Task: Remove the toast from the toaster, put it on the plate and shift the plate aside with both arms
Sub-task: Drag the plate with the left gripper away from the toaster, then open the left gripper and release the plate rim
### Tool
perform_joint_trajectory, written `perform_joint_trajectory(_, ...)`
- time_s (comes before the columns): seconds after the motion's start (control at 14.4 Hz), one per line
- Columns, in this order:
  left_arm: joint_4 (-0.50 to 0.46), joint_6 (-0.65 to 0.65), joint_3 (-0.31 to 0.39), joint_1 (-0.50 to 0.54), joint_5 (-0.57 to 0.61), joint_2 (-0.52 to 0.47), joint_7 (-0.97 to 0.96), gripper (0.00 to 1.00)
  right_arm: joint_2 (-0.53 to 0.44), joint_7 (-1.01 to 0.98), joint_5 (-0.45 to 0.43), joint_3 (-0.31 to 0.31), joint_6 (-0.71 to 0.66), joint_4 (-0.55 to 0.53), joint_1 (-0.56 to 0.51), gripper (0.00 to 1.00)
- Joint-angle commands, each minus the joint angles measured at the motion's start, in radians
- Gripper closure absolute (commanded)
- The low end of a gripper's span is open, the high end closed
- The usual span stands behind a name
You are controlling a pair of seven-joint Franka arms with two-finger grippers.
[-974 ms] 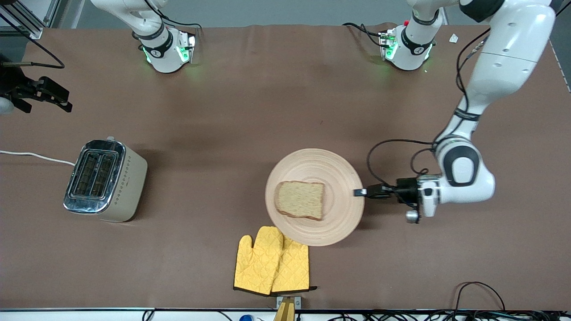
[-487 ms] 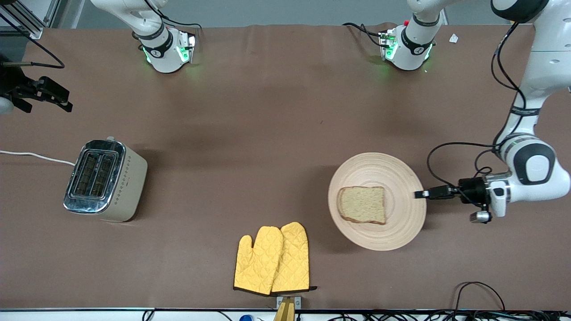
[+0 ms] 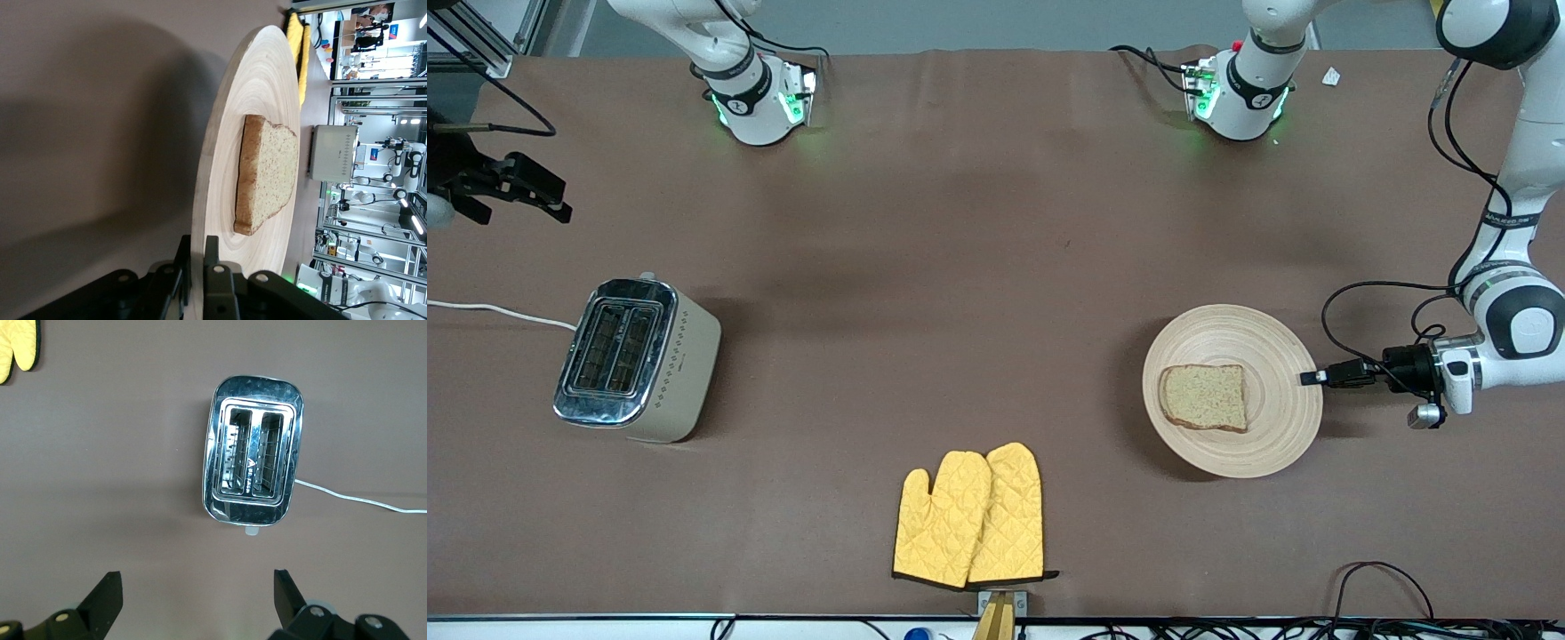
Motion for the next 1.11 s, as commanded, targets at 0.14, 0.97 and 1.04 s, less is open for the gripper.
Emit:
perform_joint_trajectory(0.14, 0.046, -0.036, -0.011, 0.04, 0.011, 0.055, 0.024, 0.99, -0.024, 0.015, 0.011, 0.002, -0.002, -0.019, -0.002, 0.0)
perform_joint_trajectory(0.97, 0.107, -0.026, 0.04, 0.031, 0.078, 0.062, -0.036, 0.0, -0.022, 0.015, 0.011, 0.002, -0.002, -0.018, -0.004, 0.0)
perform_joint_trajectory(1.04, 0.139, -0.034, 0.036, 0.034, 0.124, 0.056, -0.092, 0.0, -0.022, 0.015, 0.011, 0.002, -0.002, -0.018, -0.002, 0.0)
